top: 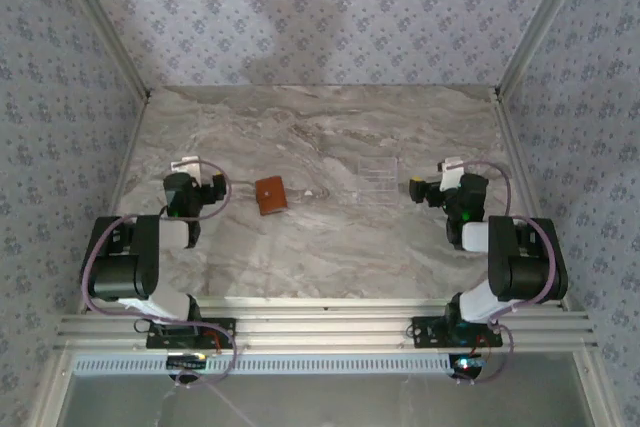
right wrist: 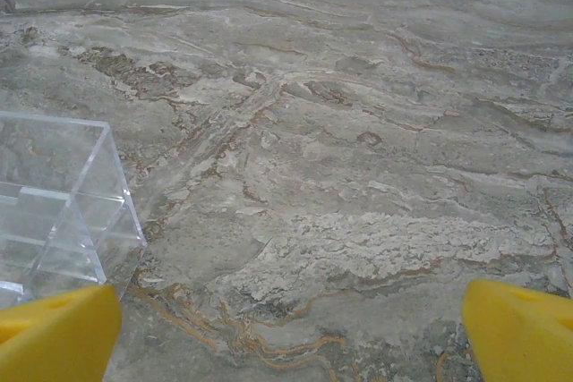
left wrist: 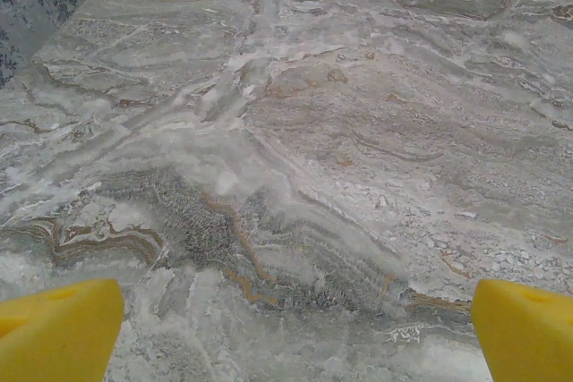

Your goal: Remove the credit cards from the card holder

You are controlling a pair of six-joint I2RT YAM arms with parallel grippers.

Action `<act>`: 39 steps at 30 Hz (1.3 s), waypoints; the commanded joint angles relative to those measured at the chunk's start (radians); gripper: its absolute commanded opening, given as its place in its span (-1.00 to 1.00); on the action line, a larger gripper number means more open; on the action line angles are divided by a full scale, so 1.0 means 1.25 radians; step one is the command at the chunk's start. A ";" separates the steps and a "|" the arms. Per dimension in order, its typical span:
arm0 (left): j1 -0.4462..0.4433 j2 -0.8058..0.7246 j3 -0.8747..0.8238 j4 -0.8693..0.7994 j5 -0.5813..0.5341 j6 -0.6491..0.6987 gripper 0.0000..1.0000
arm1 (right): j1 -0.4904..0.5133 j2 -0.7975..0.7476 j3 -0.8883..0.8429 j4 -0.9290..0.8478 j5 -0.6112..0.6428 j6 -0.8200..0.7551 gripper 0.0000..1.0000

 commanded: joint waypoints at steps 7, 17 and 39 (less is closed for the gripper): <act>0.004 0.001 0.008 0.020 0.013 0.005 1.00 | -0.003 0.003 -0.006 0.022 -0.016 -0.010 1.00; 0.004 0.002 0.008 0.020 0.013 0.004 0.99 | -0.004 0.001 -0.005 0.023 -0.018 -0.008 1.00; -0.002 -0.008 0.010 0.007 -0.002 0.008 0.99 | 0.038 -0.012 0.027 -0.039 0.226 0.034 1.00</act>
